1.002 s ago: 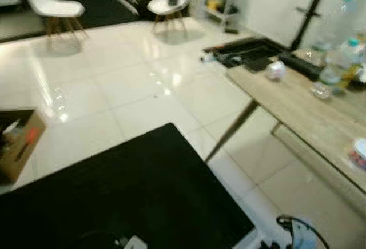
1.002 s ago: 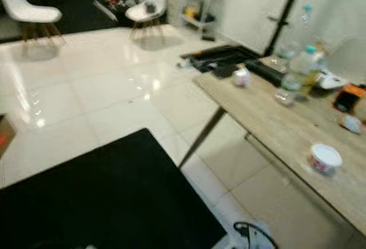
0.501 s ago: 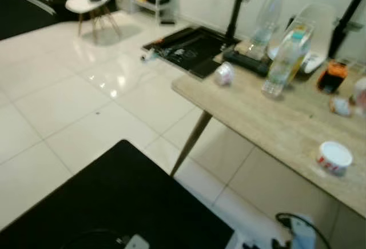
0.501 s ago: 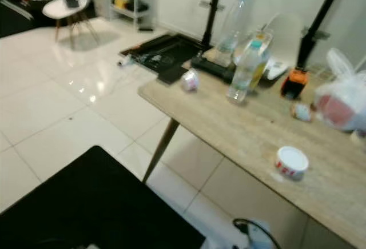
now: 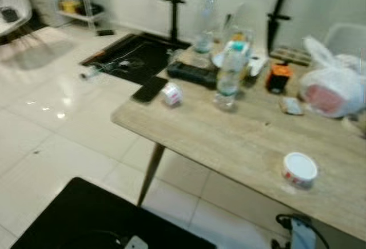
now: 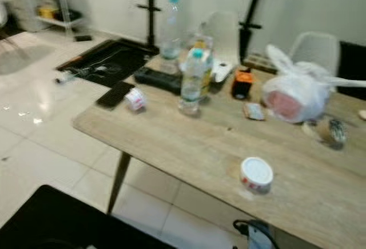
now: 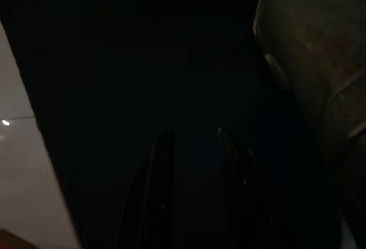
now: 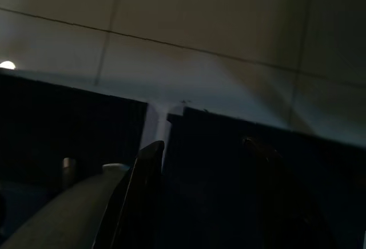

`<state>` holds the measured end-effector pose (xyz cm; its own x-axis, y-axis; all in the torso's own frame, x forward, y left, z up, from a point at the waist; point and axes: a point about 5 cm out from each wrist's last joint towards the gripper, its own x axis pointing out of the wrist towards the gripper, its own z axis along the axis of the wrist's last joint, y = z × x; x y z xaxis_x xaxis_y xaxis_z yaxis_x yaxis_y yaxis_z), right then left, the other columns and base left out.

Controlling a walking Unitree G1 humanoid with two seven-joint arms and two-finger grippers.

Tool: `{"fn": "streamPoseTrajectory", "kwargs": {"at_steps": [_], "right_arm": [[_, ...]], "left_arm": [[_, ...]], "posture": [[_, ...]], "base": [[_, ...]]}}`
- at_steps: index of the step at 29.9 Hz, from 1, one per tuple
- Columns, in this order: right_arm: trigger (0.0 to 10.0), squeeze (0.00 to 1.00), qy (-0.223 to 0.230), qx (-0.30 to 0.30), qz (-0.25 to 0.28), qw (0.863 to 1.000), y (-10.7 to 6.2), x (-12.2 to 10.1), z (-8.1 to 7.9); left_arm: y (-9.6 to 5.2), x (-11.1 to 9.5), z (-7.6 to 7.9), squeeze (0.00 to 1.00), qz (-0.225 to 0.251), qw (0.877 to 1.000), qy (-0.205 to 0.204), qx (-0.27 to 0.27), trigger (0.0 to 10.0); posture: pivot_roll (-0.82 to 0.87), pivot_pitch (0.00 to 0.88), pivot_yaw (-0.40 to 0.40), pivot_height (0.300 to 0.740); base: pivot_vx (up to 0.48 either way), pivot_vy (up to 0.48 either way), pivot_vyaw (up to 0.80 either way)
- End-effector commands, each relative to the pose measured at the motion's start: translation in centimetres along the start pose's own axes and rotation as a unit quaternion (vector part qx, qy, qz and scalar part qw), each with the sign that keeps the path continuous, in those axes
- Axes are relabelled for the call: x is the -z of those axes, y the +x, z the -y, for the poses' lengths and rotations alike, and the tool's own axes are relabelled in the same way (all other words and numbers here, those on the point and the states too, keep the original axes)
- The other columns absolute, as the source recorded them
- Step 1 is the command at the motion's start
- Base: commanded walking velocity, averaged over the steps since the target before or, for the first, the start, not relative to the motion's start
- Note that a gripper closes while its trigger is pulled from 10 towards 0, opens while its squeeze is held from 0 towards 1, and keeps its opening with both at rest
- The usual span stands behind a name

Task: Restocking fridge

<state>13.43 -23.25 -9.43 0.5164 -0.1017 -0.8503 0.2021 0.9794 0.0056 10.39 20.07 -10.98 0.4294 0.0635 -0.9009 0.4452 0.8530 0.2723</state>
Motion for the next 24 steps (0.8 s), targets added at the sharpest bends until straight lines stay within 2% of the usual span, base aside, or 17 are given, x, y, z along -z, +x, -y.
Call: {"fn": "streamPoseTrajectory", "kwargs": {"at_steps": [1, 24], "right_arm": [[10.0, 0.0, 0.006, 0.006, -0.002, 1.0, -0.08, 0.15, 0.37], [10.0, 0.0, 0.005, 0.006, -0.005, 1.0, -0.09, 0.25, 0.32]], "left_arm": [[0.1, -0.84, 0.68, 0.26, 0.017, 1.0, -0.005, 0.012, 10.0], [0.09, -0.74, 0.57, 0.26, 0.016, 1.0, -0.005, 0.01, 10.0]], "posture": [[0.0, 0.0, -0.044, 0.74], [0.0, 0.0, -0.044, 0.74]], "base": [[0.0, 0.0, -0.73], [0.0, 0.0, -0.73]]}}
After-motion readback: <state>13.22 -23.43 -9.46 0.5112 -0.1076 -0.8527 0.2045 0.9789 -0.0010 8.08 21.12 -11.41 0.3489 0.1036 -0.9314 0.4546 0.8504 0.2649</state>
